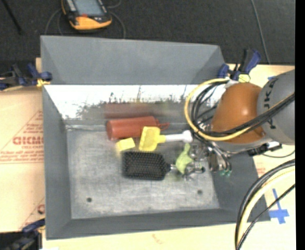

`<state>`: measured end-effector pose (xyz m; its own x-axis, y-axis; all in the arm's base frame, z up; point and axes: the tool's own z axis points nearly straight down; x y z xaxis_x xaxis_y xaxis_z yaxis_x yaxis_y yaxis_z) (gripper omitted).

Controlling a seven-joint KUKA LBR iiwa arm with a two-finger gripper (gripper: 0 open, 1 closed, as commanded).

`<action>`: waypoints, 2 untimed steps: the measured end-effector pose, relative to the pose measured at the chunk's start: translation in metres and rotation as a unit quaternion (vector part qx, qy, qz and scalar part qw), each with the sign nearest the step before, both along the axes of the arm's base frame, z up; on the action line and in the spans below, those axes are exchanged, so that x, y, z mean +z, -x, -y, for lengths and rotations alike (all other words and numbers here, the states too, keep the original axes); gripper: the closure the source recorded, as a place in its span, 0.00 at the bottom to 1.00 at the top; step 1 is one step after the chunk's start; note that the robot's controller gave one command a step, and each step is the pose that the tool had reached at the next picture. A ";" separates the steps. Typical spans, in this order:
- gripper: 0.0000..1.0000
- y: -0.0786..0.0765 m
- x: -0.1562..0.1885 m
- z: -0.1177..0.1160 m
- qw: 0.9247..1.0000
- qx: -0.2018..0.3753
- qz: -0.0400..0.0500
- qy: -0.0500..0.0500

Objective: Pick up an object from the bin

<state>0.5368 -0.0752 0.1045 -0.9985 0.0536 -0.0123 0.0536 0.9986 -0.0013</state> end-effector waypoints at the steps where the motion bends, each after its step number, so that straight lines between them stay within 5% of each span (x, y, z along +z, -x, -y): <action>1: 1.00 -0.016 -0.032 -0.005 0.953 0.302 -0.009 0.001; 2: 1.00 -0.016 -0.032 -0.004 0.954 0.301 -0.009 0.001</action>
Offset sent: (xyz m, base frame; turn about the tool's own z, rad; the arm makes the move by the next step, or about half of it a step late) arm 0.0000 0.0000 0.0000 0.0000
